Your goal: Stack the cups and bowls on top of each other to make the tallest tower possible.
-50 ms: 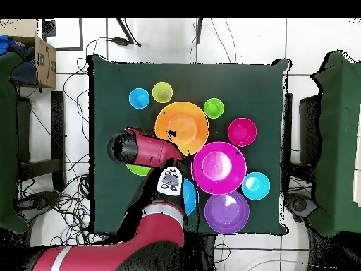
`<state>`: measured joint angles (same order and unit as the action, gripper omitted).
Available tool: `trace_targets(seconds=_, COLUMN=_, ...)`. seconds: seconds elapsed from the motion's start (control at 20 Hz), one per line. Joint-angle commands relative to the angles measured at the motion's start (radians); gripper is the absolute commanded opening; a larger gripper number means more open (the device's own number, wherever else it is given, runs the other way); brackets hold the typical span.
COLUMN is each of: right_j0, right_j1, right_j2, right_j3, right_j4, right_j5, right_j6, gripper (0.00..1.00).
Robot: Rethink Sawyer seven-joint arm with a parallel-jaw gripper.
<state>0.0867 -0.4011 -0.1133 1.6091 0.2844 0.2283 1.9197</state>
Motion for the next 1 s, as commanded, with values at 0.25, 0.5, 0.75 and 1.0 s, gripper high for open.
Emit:
trace_targets(seconds=0.25, right_j0=0.030, right_j1=-0.001, right_j2=0.048, right_j3=-0.029, right_j4=0.057, right_j5=0.146, right_j6=0.197, gripper=1.00)
trace_targets(seconds=0.5, right_j0=0.033, right_j1=-0.018, right_j2=0.047, right_j3=-0.028, right_j4=0.078, right_j5=0.178, right_j6=0.209, gripper=1.00)
trace_targets(seconds=0.75, right_j0=0.041, right_j1=-0.013, right_j2=0.034, right_j3=-0.044, right_j4=0.092, right_j5=0.182, right_j6=0.221, gripper=1.00)
trace_targets(seconds=1.0, right_j0=0.049, right_j1=-0.005, right_j2=0.030, right_j3=-0.049, right_j4=0.102, right_j5=0.141, right_j6=0.232, gripper=1.00)
